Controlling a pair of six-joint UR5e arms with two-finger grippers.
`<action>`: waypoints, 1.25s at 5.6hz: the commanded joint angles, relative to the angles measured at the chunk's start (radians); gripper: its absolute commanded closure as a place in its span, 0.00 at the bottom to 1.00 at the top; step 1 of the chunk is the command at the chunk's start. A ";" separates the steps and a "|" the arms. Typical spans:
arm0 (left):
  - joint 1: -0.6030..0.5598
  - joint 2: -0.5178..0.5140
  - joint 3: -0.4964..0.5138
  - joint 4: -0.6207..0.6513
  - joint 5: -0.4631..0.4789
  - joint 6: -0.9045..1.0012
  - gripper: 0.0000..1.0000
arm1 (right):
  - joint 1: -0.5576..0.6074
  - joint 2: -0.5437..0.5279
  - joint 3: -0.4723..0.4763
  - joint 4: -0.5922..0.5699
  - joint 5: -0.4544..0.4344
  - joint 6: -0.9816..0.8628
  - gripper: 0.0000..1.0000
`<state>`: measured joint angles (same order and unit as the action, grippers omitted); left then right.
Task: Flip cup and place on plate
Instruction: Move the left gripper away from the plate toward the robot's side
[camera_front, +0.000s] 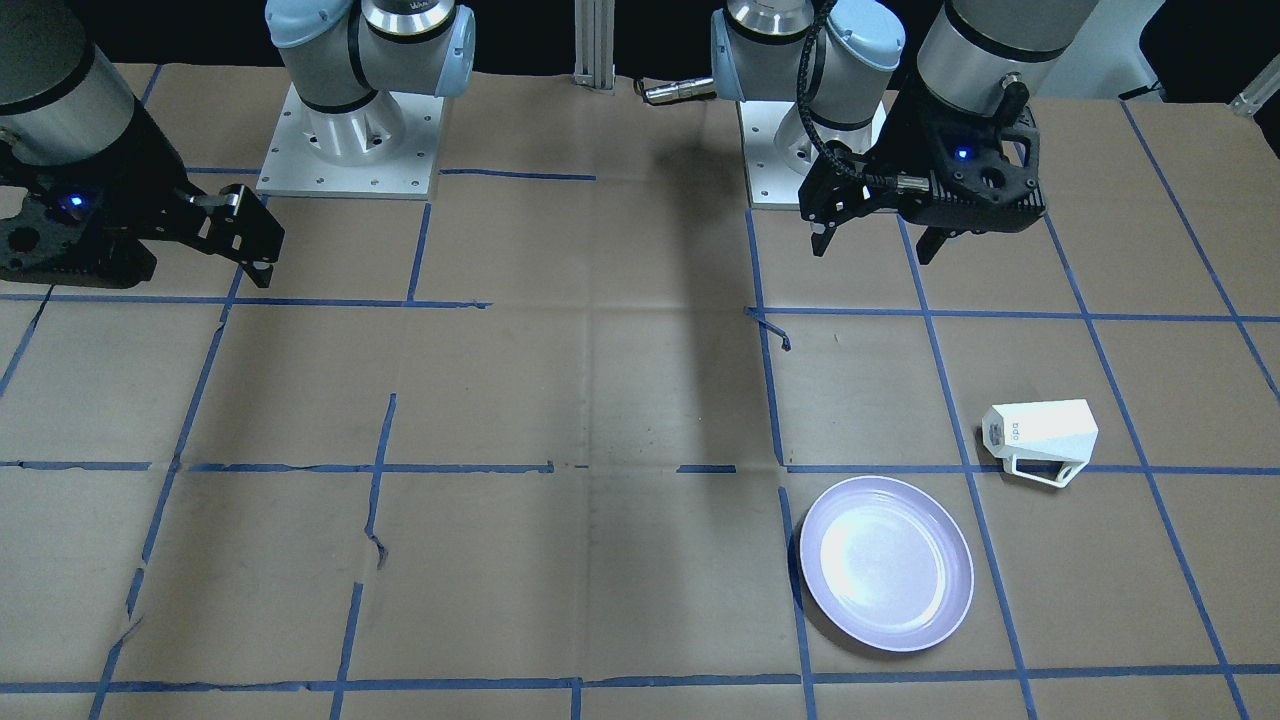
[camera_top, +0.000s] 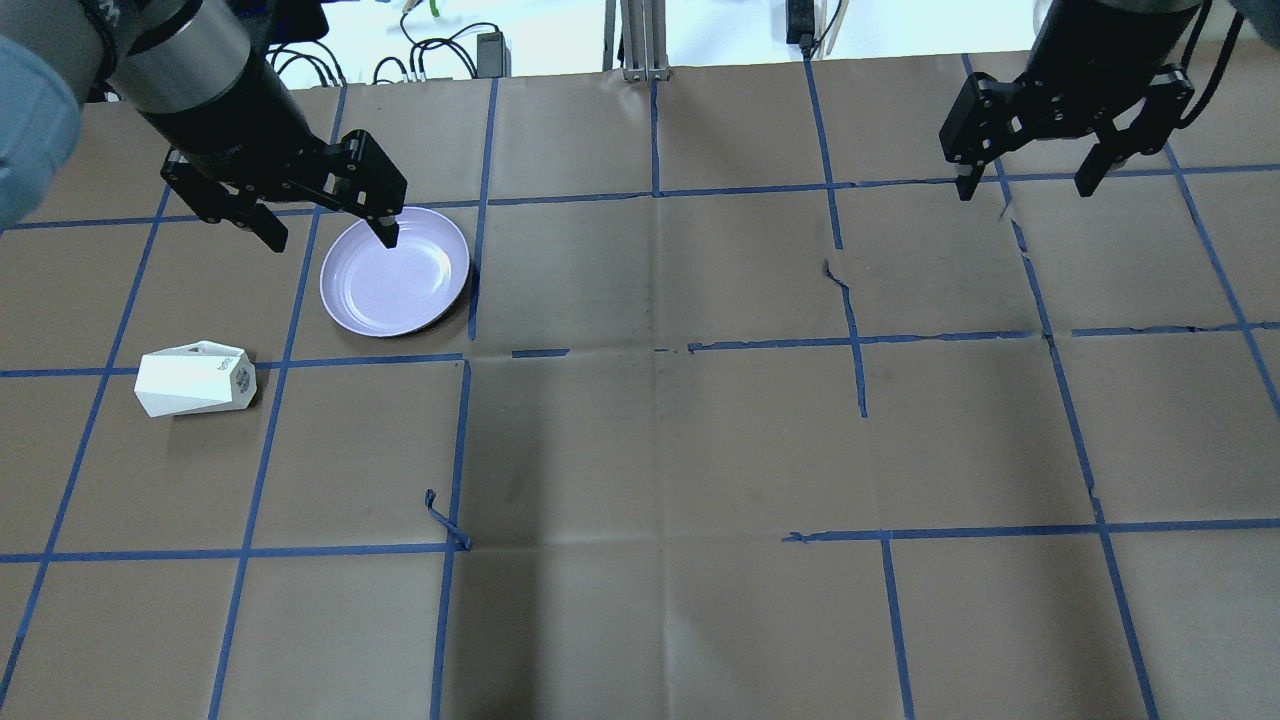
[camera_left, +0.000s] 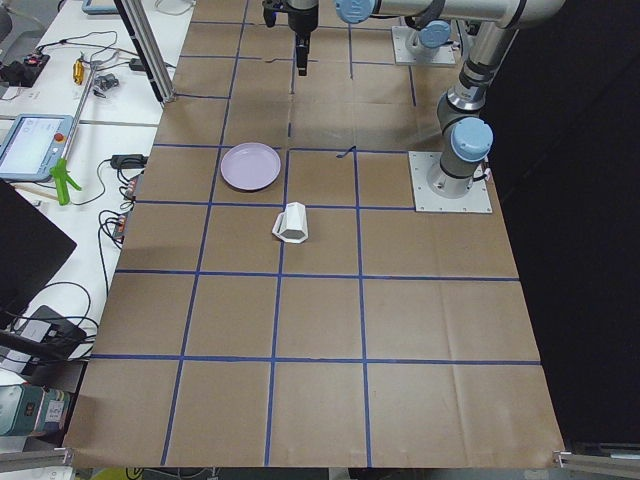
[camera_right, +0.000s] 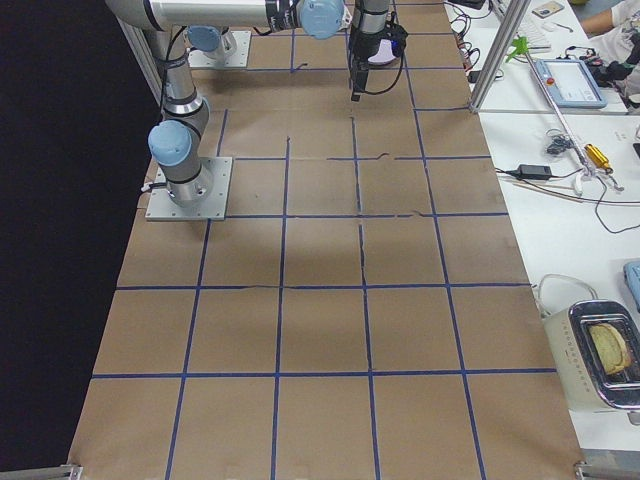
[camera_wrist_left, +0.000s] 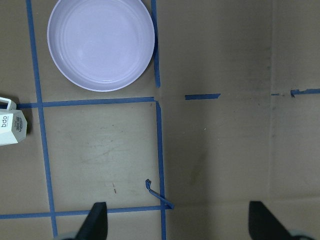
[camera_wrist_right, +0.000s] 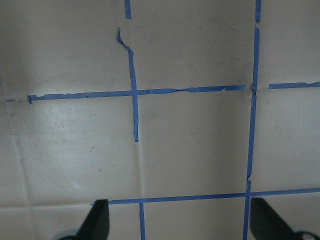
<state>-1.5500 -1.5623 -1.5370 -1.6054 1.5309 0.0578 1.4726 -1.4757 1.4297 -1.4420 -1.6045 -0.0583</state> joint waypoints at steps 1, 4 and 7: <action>0.010 0.005 0.002 0.001 0.003 0.020 0.01 | 0.000 0.000 0.000 0.000 0.000 0.000 0.00; 0.282 -0.001 -0.009 -0.022 -0.002 0.161 0.01 | 0.000 0.000 0.000 0.000 0.000 0.000 0.00; 0.580 -0.123 -0.034 0.031 -0.017 0.544 0.02 | 0.000 0.000 0.000 0.000 0.000 0.000 0.00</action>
<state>-1.0525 -1.6369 -1.5689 -1.5952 1.5173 0.5024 1.4727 -1.4758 1.4297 -1.4419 -1.6045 -0.0583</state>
